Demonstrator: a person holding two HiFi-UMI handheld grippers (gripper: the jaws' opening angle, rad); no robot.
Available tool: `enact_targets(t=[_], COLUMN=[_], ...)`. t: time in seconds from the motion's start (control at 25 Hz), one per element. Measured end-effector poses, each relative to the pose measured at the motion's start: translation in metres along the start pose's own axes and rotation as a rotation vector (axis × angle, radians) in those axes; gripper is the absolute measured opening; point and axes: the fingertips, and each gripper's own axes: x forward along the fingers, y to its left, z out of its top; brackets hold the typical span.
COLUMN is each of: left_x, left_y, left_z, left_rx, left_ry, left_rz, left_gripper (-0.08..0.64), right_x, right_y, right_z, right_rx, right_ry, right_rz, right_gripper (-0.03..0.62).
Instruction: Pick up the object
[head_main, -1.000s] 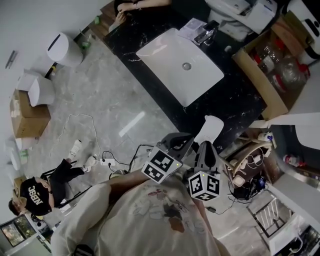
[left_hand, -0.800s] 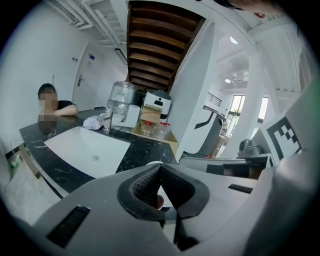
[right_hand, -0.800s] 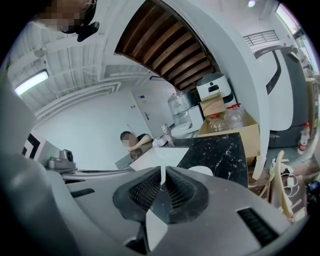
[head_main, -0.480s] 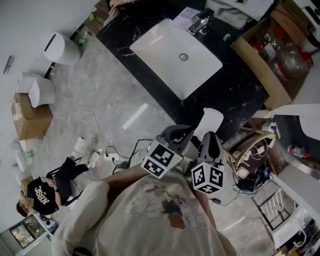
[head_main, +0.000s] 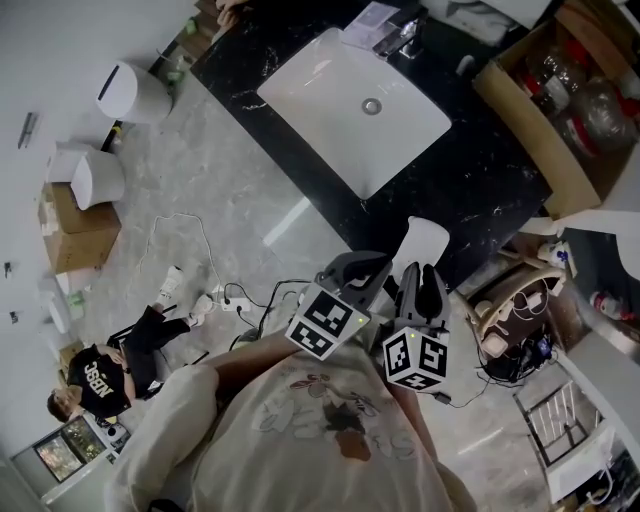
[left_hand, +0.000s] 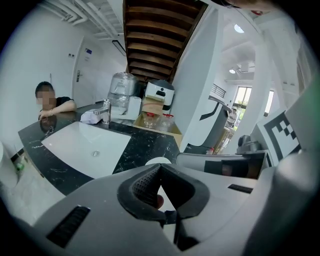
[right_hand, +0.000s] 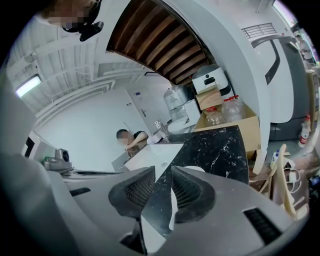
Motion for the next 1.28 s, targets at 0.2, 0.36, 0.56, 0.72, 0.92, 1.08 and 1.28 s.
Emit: enact_targets(t=[0.2, 0.36, 0.56, 0.72, 0.92, 1.08, 1.28], left_x=[0.016, 0.025, 0.038, 0.050, 0.062, 0.071, 0.079], left_y=[0.000, 0.002, 0.004, 0.004, 0.002, -0.001, -0.004], left_z=[-0.001, -0.003, -0.006, -0.009, -0.013, -0.019, -0.025], left_rx=[-0.021, -0.047, -0.070, -0.083, -0.093, -0.100, -0.098], left_ry=[0.020, 0.034, 0.053, 0.073, 0.099, 0.127, 0.151], left_rz=[0.021, 0.037, 0.057, 0.069, 0.073, 0.074, 0.082], left_gripper=[0.008, 0.008, 0.008, 0.008, 0.008, 0.008, 0.008], right_x=[0.010, 0.016, 0.027, 0.035, 0.040, 0.042, 0.044], right_y=[-0.015, -0.027, -0.049, -0.062, -0.073, -0.083, -0.094], right_z=[0.002, 0.007, 0.006, 0.002, -0.002, -0.010, -0.020], right_rx=[-0.004, -0.018, -0.002, 0.010, 0.019, 0.035, 0.054], right_ry=[0.033, 0.054, 0.088, 0.126, 0.152, 0.177, 0.208], right_rz=[0.009, 0.014, 0.014, 0.018, 0.028, 0.036, 0.044], right_gripper=[0.092, 0.098, 0.097, 0.106, 0.112, 0.127, 0.143])
